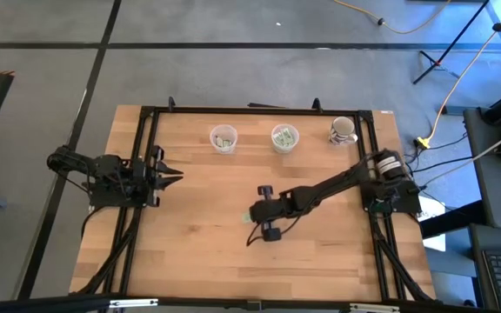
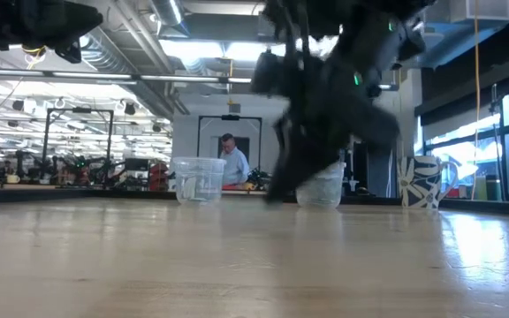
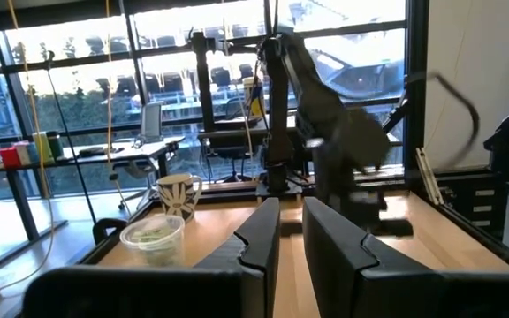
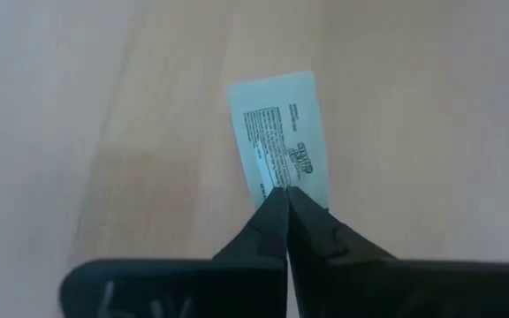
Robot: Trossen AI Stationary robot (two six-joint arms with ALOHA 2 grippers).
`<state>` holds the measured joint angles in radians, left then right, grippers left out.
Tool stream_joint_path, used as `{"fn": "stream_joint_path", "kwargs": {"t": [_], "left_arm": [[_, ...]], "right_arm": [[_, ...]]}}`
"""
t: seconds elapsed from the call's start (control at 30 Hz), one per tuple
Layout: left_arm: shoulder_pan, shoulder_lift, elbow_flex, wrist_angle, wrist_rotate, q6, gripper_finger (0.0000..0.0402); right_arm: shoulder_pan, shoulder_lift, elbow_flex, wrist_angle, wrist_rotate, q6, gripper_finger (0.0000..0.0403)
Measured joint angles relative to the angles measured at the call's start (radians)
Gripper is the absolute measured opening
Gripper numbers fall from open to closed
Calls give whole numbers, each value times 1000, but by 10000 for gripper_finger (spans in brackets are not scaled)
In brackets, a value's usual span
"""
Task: Pick and place Stevia / Truvia into bins
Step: Put the stevia packet into the right transparent container
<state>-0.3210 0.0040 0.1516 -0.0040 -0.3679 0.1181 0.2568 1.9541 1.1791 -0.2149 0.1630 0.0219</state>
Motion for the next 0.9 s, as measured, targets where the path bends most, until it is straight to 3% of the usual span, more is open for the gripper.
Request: {"fn": "stream_joint_path", "kwargs": {"t": [0.23,0.37,0.47,0.67,0.9], "left_arm": [[0,0,0,0,0,0,47],[0,0,0,0,0,0,47],[0,0,0,0,0,0,47],[0,0,1,1,0,0,47],[0,0,1,0,1,0,47]], "right_arm": [[-45,-123,4,-29,44,-7,0],[-106,-225,6,-114,214,8,0],[-189,-308,6,-186,277,48,0],[-408,-427,7,-366,220,128,0],[-592,-418,-18,-402,112,77,0]]}}
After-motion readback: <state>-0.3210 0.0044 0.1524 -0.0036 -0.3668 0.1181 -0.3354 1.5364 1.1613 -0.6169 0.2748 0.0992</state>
